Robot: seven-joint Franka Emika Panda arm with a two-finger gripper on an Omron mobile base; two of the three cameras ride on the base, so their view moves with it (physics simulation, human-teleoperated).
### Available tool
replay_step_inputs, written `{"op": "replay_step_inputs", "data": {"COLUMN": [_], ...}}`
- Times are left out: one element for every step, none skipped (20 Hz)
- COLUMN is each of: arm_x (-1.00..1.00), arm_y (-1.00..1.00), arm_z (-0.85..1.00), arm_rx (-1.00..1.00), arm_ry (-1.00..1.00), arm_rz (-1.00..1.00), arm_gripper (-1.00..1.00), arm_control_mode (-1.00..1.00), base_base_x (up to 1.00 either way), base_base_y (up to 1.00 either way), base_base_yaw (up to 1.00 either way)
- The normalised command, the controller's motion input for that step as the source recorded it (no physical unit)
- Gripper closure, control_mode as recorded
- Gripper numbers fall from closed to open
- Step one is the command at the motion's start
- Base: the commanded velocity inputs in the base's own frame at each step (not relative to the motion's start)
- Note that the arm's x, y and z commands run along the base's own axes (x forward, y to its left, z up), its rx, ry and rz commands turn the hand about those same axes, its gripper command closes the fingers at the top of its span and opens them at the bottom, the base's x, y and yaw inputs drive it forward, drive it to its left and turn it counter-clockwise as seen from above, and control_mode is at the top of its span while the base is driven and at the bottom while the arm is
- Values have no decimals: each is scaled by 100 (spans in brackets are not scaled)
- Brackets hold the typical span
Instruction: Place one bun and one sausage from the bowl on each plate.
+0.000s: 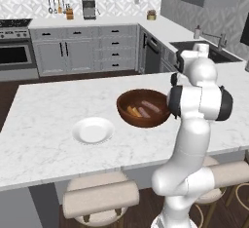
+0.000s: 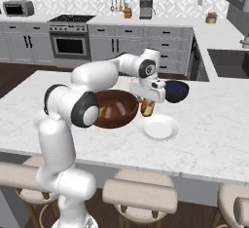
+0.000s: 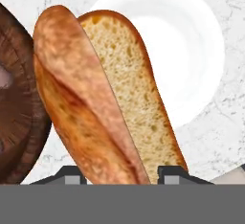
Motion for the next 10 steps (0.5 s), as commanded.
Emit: {"op": "replay_step_inputs", "data": {"arm_x": [19,15,14,13,9,0,0,0,0,0], "arm_y": [-100,-100,-100,-98,-84,-61,-53,-53,-53,-46], "arm_z": [-64,-71,-79,-82,-79,-60,-52,-50,-49,-48], "arm_rx": [0,0,0,0,0,0,0,0,0,0], "arm_ry": [7,6,3,1,0,0,0,0,0,0], "arm_rz": [-16,-14,-11,-9,-6,-4,-3,-2,0,0], "arm_gripper": [100,100,100,100,100,100,100,100,100,100], "arm_control_mode": [-100,-100,-100,-100,-100,-100,-100,-100,-100,-100], "base_base_x": [0,0,0,0,0,0,0,0,0,0], "base_base_y": [0,0,0,0,0,0,0,0,0,0], "base_base_yaw": [0,0,0,0,0,0,0,0,0,0]}}
